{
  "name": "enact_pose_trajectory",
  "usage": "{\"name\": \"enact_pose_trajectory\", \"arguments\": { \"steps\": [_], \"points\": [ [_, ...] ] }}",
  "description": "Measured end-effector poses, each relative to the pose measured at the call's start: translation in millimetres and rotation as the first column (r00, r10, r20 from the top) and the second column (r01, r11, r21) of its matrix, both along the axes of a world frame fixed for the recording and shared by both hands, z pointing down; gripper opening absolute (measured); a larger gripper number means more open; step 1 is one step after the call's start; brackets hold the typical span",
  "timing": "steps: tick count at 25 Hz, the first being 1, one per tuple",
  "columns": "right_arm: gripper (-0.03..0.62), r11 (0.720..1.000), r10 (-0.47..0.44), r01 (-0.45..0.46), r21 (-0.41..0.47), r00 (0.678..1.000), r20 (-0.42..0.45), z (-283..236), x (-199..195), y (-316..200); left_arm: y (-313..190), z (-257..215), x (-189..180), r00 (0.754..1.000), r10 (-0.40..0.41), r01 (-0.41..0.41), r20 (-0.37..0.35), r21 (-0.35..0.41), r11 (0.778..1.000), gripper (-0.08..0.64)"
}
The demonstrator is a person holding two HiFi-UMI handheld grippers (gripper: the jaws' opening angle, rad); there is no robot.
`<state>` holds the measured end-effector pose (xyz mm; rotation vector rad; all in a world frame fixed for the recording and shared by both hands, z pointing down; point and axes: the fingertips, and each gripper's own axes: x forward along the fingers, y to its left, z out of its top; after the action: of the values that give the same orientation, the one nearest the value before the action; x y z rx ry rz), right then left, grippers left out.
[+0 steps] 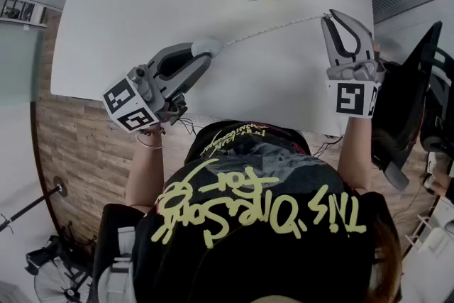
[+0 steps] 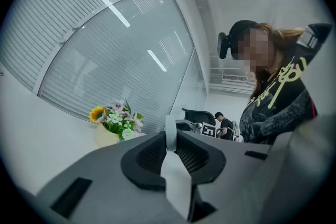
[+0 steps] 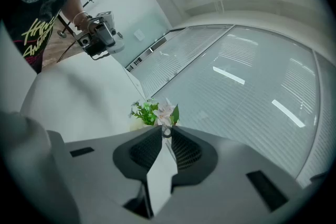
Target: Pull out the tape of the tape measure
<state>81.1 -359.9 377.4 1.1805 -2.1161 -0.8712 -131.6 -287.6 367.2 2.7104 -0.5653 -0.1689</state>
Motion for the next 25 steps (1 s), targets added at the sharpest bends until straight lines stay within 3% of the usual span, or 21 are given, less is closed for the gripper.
{"name": "enact_pose_trajectory", "arguments": {
  "steps": [25],
  "points": [
    [0.06,0.997,-0.068,0.069,-0.032,0.997,0.029,6.6,-49.6,21.3,-5.6,2.2,8.7,0.998,0.057,-0.057,-0.022,0.003,0.998,0.06]
  ]
}}
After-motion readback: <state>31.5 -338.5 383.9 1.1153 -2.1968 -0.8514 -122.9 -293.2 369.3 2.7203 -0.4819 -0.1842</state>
